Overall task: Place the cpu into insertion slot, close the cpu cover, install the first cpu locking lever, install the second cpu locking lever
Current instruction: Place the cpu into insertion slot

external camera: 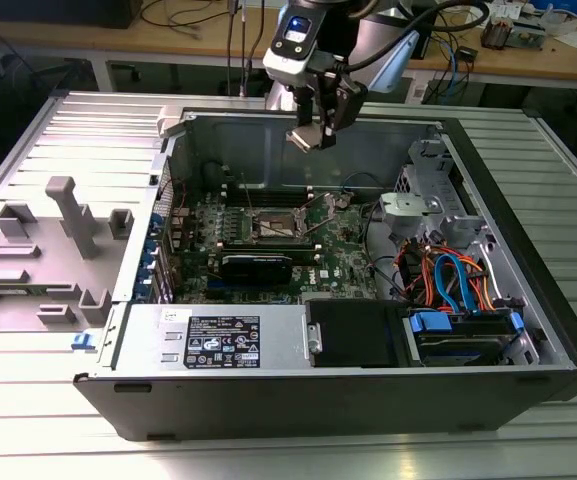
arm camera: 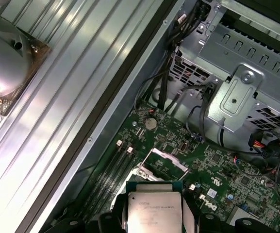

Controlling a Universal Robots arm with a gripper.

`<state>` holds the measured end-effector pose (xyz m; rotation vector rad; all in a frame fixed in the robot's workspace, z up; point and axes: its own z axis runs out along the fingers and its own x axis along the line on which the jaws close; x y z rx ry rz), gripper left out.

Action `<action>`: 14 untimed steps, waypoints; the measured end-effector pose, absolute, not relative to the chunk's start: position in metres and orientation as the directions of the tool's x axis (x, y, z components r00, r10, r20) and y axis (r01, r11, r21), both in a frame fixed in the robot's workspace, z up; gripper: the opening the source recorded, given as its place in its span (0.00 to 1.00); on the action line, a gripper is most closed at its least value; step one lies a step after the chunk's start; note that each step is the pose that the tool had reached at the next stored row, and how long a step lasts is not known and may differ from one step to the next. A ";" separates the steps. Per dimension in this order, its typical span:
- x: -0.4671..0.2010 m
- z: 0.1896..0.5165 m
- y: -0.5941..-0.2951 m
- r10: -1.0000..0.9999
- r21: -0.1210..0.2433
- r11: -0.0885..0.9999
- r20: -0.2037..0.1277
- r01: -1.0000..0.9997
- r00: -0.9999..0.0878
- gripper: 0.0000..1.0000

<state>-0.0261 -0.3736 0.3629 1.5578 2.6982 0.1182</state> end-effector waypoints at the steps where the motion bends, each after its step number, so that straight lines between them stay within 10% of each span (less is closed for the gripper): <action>1: -0.026 0.363 -0.374 0.873 0.077 0.484 0.017 0.872 -0.487 0.54; 14: -0.026 0.362 -0.374 0.909 0.077 0.414 0.017 0.907 -0.416 0.54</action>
